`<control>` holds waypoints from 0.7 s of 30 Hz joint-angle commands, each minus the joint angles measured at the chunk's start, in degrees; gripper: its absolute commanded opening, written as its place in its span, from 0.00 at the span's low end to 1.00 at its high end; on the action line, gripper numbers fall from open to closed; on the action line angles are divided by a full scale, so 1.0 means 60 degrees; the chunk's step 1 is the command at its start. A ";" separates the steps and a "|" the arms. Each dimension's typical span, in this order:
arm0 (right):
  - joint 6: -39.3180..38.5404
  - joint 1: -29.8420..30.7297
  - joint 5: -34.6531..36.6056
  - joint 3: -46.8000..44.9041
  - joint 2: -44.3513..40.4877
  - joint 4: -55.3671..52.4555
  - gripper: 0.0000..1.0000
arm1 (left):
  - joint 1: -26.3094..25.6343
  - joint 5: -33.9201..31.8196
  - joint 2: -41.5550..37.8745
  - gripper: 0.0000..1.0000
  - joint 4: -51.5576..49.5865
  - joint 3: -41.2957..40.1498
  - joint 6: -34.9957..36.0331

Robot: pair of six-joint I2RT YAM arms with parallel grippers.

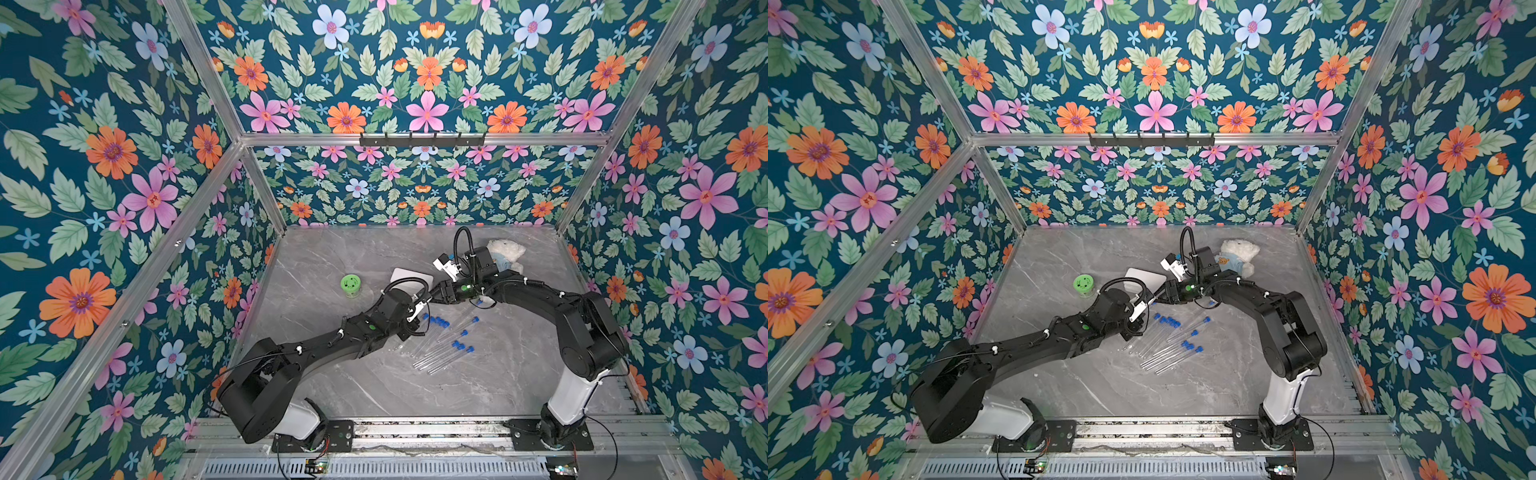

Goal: Remove stoppers from test tubes
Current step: Open the stopper on the test tube.

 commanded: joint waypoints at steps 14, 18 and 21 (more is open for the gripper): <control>-0.0279 0.0060 -0.0387 0.0185 0.0174 -0.0078 0.36 | -0.0022 0.0027 -0.0090 0.00 0.0158 -0.0006 0.0134; -0.0275 0.0066 -0.0438 0.0181 0.0178 -0.0056 0.32 | -0.0039 0.0019 -0.0073 0.00 0.0158 -0.0018 0.0140; -0.0278 0.0083 -0.0488 0.0196 0.0209 -0.0083 0.31 | -0.0029 -0.0016 -0.0066 0.00 0.0173 -0.0018 0.0166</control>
